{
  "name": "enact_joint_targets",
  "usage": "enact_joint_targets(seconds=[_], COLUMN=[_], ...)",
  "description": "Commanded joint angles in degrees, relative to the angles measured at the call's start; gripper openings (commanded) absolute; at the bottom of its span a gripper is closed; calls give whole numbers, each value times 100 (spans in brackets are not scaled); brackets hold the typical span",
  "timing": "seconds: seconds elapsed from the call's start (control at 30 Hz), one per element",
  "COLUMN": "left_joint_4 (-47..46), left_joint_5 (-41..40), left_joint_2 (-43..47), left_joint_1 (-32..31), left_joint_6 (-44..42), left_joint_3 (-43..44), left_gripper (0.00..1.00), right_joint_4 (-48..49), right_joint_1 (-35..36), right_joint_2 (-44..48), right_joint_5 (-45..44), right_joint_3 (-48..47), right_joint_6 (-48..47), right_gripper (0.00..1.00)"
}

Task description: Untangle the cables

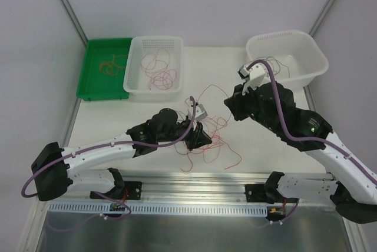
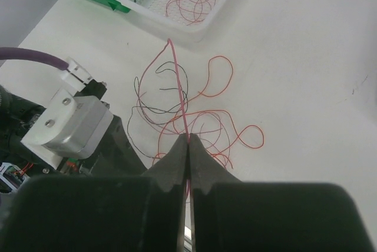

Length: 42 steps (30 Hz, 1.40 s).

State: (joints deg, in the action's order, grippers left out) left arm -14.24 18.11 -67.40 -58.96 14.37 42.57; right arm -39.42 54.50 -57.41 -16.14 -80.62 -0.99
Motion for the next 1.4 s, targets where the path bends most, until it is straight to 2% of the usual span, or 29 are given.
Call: enact_joint_targets(seconds=[0.0, 0.07, 0.27, 0.4, 0.53, 0.63, 0.67, 0.73, 0.77, 0.83, 0.87, 0.97, 1.17, 1.37], left_joint_4=[-186, 34, 878, 1379, 1810, 2109, 2240, 2329, 2399, 2627, 2680, 2821, 2918, 2918], left_joint_5=[79, -104, -667, -1212, -1703, -2073, -2144, -2319, -2382, -2496, -2540, -2479, -2505, -2540], left_joint_2=[147, 270, 735, 912, 974, 939, 930, 886, 851, 746, 719, 588, 315, -177], left_joint_1=[-54, -54, -45, -45, -37, -10, 7, 69, 95, 218, 288, 525, 1060, 1703], left_joint_6=[-5, 57, 31, -223, -496, -681, -707, -786, -813, -883, -892, -936, -1138, -1384], left_joint_3=[383, 533, 1200, 1842, 2396, 2852, 3080, 3292, 3537, 3775, 4011, 4460, 5251, 6033], left_gripper=[12, 0, 0, 0, 0, 0, 0, 0, 0, 0, 0, 0, 0, 0], right_joint_4=[145, 93, 4, -4, -31, -101, -145, -232, -268, -355, -382, -400, -321, -426], right_joint_1=[-18, -27, -18, -27, -27, -18, -27, -27, -18, -18, -18, -27, -18, -18], right_joint_2=[168, 203, 265, 239, 204, 265, 291, 379, 493, 634, 800, 1108, 1811, 1935], right_joint_5=[-222, -319, -486, -381, -346, -407, -468, -548, -591, -714, -758, -925, -1339, -1366], right_joint_3=[133, 257, 924, 1250, 1408, 1435, 1418, 1426, 1426, 1426, 1435, 1514, 1987, 2427], right_joint_6=[64, 64, 310, 468, 539, 539, 548, 548, 548, 556, 565, 548, 442, 688], right_gripper=[1, 1, 2, 8, 25, 43, 53, 59, 66, 71, 77, 87, 96, 99])
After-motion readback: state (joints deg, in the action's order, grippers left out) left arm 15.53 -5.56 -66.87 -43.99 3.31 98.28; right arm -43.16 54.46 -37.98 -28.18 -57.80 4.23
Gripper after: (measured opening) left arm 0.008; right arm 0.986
